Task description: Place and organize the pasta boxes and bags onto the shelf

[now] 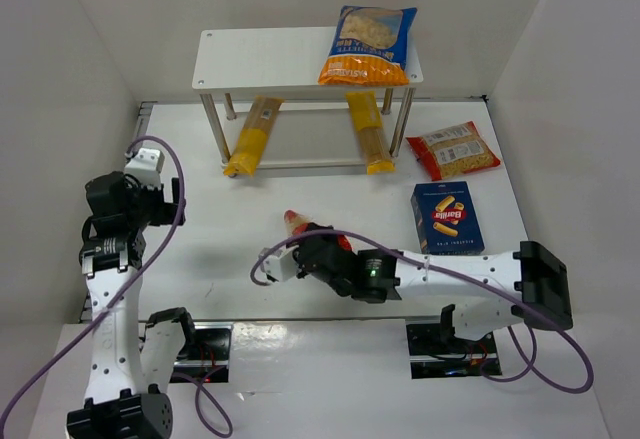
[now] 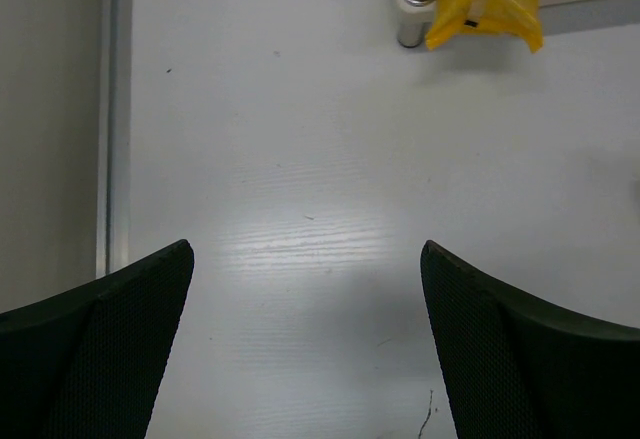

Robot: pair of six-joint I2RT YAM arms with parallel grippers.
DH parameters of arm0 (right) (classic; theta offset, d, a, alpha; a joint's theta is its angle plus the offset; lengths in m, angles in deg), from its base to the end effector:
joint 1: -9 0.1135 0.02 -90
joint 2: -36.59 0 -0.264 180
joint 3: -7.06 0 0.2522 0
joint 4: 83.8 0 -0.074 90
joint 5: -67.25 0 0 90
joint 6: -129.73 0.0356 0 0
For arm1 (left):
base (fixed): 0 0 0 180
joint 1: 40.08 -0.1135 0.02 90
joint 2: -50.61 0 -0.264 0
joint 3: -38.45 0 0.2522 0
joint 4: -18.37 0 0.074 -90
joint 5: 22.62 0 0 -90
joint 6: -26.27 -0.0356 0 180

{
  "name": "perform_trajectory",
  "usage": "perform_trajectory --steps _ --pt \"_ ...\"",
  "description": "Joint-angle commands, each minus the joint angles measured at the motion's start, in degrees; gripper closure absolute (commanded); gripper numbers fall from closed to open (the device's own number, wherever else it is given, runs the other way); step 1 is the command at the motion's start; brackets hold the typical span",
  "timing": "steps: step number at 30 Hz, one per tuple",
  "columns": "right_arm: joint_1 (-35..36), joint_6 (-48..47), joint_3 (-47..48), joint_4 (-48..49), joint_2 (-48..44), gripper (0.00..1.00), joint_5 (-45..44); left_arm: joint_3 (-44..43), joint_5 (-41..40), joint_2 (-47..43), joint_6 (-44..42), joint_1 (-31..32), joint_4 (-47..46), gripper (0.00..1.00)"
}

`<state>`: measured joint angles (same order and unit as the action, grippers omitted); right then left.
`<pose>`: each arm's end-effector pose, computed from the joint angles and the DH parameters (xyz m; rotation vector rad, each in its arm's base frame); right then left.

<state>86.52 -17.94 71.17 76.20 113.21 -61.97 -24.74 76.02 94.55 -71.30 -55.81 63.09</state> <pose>0.0848 0.2790 0.2611 -1.7001 1.1237 -0.5128 0.1618 0.0400 0.3329 -0.0474 2.0110 0.1075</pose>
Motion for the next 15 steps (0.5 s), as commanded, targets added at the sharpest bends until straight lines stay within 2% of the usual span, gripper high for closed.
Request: perform_trajectory --steps 1,4,5,11,12,13,15 --pt "-2.71 12.37 11.78 -2.62 -4.63 1.0 11.22 -0.05 13.19 -3.5 -4.81 -0.36 -0.2 0.0" --pt "-4.82 16.44 16.53 -8.95 -5.77 1.0 19.16 -0.05 21.74 -6.14 -10.69 -0.36 0.93 0.0" --pt "-6.57 18.54 17.49 -10.27 -5.78 1.0 24.23 -0.05 27.25 -6.15 -12.45 -0.36 1.73 0.0" --pt "-12.02 21.9 23.46 -15.99 -6.83 1.0 40.33 -0.05 38.54 -2.02 -24.58 2.28 5.16 0.0" --pt "-12.82 22.86 24.0 -16.61 -6.83 1.0 42.19 0.73 42.03 -2.02 -26.51 2.28 6.38 0.0" --pt "-13.44 23.47 24.01 -17.31 -6.83 1.0 43.69 0.74 44.07 -0.54 -32.1 2.28 7.18 0.0" --pt "-14.58 23.48 24.89 -17.84 -6.31 1.0 46.85 1.53 47.93 0.87 -35.13 2.81 7.71 0.0"
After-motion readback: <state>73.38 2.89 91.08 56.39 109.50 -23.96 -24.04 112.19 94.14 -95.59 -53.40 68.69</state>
